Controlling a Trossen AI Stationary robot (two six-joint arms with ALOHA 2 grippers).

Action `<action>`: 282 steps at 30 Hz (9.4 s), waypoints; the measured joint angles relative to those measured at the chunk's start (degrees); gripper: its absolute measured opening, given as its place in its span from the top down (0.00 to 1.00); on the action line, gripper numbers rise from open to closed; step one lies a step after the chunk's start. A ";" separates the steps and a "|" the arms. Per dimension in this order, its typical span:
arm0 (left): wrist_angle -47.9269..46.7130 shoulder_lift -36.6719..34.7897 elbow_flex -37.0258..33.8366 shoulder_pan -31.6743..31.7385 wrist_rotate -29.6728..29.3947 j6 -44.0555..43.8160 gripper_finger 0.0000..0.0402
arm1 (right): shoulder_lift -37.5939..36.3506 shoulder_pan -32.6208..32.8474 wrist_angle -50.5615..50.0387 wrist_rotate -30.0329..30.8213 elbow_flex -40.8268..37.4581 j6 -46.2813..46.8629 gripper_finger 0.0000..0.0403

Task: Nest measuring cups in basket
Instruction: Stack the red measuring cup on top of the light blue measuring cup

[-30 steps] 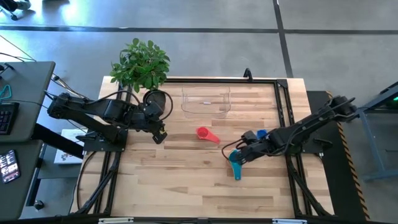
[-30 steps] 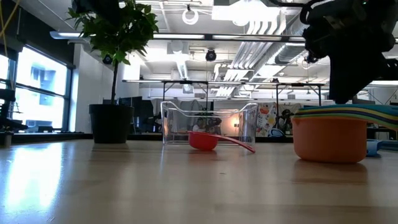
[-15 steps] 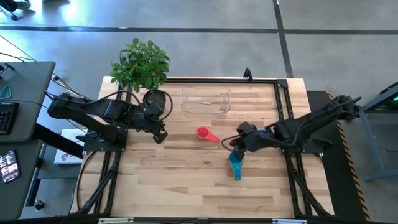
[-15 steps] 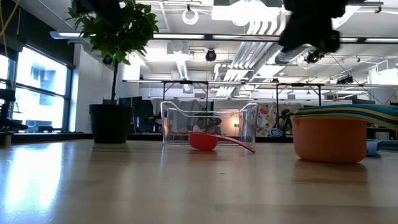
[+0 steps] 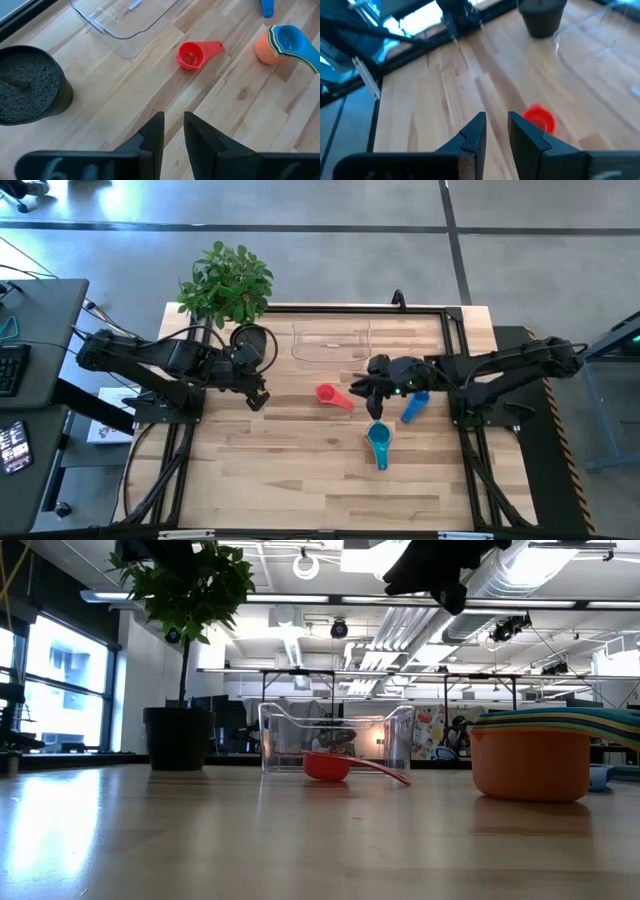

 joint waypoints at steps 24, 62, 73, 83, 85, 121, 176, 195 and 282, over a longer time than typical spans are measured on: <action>-0.02 0.00 0.00 0.00 0.04 -1.35 0.84 | 0.06 -11.61 29.92 -14.05 -0.08 -11.25 0.64; -0.09 0.00 -0.02 0.02 -1.88 -1.25 0.84 | 28.13 -9.78 1.62 -16.05 13.27 -31.28 0.63; -0.04 0.00 -0.02 0.02 -1.97 -1.27 0.84 | 35.72 -9.16 1.35 -14.16 13.27 -32.16 0.63; -0.07 0.00 -0.02 0.02 -1.96 -1.25 0.84 | 40.33 -9.16 1.14 -13.60 13.25 -32.13 0.63; -0.06 0.00 -0.02 0.02 -1.95 -1.25 0.84 | 40.90 -9.16 0.98 -12.73 13.22 -31.49 0.64; -0.11 0.02 -0.02 0.02 -1.86 -1.27 0.84 | 29.39 -5.41 -3.61 -8.09 13.27 -4.90 1.00; 0.15 0.02 -0.02 0.00 -1.72 2.88 0.84 | 15.17 20.39 -35.21 10.83 15.49 65.80 1.00; 0.21 0.02 -0.02 0.02 -1.70 5.22 0.84 | 20.27 19.38 -50.87 9.70 27.91 64.37 1.00; -0.08 0.00 0.00 0.01 -1.46 6.34 0.84 | 38.71 21.28 -40.77 -7.92 27.85 65.61 0.82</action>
